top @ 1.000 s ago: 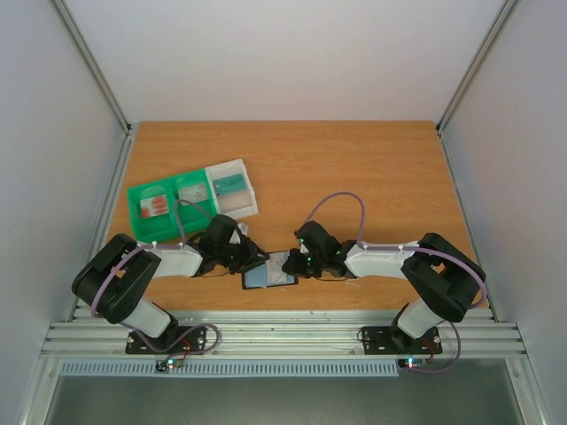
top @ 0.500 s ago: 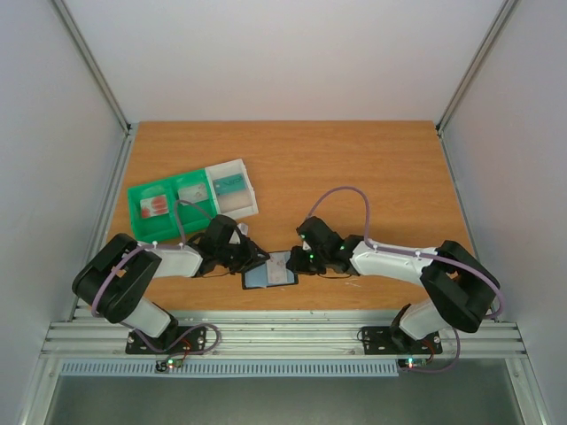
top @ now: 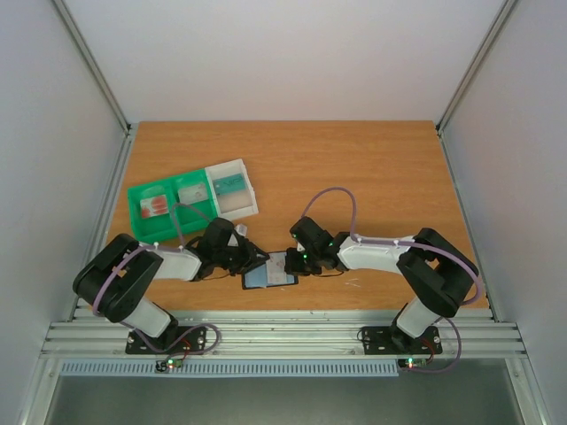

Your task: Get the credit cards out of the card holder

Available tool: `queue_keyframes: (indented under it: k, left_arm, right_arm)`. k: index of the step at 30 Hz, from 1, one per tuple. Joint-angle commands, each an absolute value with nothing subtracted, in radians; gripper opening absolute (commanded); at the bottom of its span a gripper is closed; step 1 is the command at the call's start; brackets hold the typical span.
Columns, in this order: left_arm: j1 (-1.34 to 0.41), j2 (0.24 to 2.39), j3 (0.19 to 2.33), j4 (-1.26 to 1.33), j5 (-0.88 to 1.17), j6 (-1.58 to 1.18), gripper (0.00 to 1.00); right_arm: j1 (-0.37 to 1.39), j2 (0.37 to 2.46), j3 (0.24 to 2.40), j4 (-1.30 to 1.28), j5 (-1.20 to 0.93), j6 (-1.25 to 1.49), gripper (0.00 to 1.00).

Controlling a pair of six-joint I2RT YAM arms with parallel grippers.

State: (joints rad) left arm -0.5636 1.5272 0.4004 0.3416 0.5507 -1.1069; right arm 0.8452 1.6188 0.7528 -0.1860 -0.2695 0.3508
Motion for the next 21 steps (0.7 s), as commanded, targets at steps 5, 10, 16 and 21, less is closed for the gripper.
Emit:
queue_keyframes:
  k: [5,10,16,21]
  left_arm:
    - [-0.57,1.597,0.358,0.479,0.562,-1.165,0.17]
    - [-0.57,1.612,0.341,0.547,0.57,-1.19,0.01]
    - [-0.569,1.592,0.334,0.531,0.574,-1.178,0.0]
    - [-0.569,1.548,0.347,0.443,0.587,-1.143,0.0]
  right_arm:
    - [0.85,1.641,0.706,-0.205,-0.21,0.376,0.01]
    - [0.849,1.628,0.699,-0.204,-0.205,0.378,0.01]
    - [0.848,1.626,0.693,-0.204,-0.197,0.381,0.01]
    - [0.848,1.604,0.679,-0.21,-0.184,0.379,0.01]
